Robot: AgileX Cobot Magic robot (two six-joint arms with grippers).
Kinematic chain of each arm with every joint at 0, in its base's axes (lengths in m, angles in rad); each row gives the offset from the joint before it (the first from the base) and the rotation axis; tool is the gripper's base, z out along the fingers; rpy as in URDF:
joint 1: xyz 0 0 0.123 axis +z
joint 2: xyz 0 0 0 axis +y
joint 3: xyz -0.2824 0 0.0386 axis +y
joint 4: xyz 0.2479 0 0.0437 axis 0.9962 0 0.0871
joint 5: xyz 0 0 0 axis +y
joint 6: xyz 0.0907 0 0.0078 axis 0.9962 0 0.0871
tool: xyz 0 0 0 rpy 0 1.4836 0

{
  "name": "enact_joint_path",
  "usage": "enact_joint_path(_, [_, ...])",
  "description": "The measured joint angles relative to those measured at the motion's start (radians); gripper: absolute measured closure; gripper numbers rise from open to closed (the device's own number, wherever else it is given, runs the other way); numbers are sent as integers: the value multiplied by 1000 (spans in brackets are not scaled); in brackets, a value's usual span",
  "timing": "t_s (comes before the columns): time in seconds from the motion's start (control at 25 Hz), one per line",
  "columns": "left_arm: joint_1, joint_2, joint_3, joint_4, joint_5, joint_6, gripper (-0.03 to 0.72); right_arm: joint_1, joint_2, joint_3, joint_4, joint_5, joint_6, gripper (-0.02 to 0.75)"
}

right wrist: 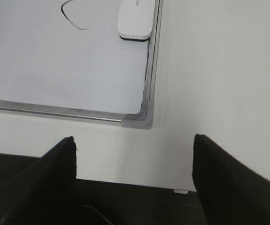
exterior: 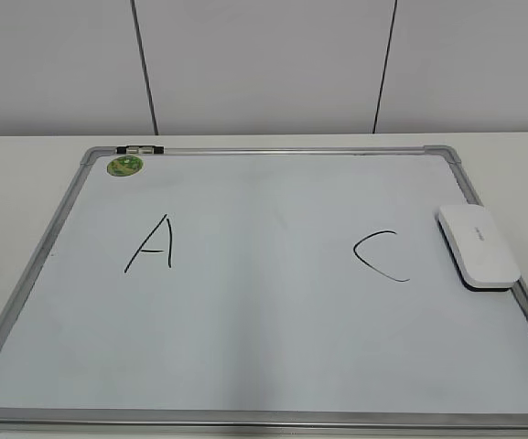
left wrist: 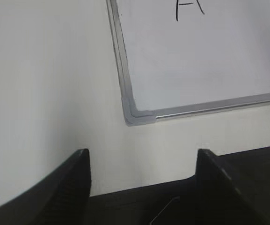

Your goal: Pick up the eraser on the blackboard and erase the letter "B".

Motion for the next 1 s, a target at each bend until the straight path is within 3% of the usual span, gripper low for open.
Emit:
enact_joint_path(0.36, [0,-79,169,36,-49,0,181,0,-77,102,-13,-4,-2,147])
enact_joint_path(1.0, [0,-80,218,62,-166,0,182,0,-77,150,-23,-127,-4,148])
